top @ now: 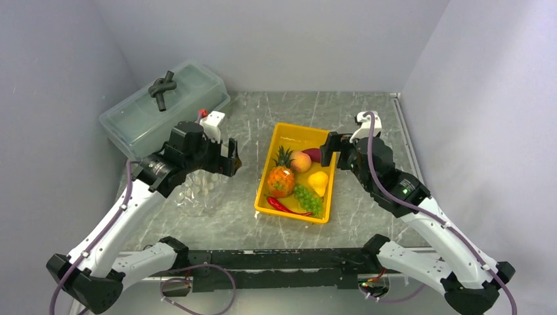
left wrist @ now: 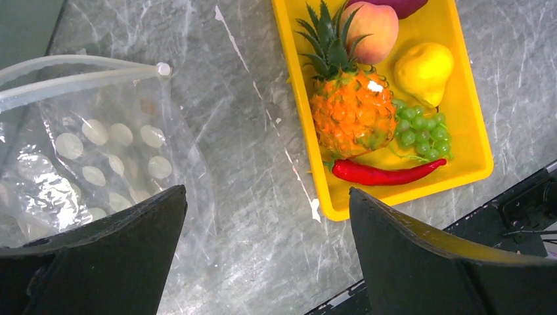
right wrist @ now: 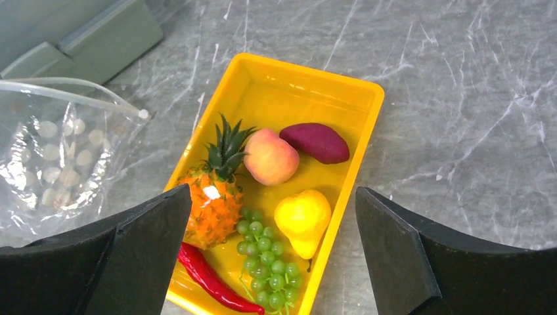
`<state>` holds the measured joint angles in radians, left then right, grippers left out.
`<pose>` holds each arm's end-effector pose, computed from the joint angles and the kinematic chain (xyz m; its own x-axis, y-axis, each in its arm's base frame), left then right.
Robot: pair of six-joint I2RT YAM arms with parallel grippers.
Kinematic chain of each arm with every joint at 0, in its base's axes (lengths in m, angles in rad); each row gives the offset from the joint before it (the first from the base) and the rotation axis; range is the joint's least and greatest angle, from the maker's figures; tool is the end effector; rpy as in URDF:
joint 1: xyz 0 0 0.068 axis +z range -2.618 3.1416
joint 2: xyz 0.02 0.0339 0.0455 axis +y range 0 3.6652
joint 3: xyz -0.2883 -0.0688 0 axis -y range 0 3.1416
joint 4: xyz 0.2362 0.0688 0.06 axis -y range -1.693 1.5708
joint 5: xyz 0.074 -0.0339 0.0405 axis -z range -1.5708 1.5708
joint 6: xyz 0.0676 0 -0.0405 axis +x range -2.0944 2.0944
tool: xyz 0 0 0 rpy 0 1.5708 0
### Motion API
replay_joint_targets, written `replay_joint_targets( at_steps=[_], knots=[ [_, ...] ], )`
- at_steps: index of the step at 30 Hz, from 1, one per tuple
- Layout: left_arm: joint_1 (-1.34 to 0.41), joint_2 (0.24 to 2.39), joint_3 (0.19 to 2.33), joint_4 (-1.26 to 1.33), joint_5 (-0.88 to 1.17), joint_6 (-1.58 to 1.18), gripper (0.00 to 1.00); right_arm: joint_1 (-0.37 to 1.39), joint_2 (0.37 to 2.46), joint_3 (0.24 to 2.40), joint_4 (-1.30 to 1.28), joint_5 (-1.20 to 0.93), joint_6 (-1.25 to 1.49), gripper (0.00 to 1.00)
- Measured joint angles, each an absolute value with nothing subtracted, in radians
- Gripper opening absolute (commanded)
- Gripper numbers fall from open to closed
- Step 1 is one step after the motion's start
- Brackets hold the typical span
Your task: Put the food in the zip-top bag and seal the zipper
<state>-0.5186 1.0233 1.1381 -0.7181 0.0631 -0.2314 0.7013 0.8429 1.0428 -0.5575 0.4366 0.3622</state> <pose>0.1839 -0.1099 0.3661 -0.6034 0.0808 -0.7933 0.4124 0.8831 -0.2237 0.1517 0.0907 0.3871 -0.3500 0.1247 -0.9284 -0.1690 0.9664 0.1935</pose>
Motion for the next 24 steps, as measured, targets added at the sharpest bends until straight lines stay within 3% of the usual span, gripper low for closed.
replay_joint_targets(
  at_steps=[24],
  knots=[
    [-0.519, 0.874, 1.056, -0.706, -0.036, -0.268, 0.98, 0.708, 1.019, 1.064, -0.566, 0.321, 0.341, 0.99]
  ],
)
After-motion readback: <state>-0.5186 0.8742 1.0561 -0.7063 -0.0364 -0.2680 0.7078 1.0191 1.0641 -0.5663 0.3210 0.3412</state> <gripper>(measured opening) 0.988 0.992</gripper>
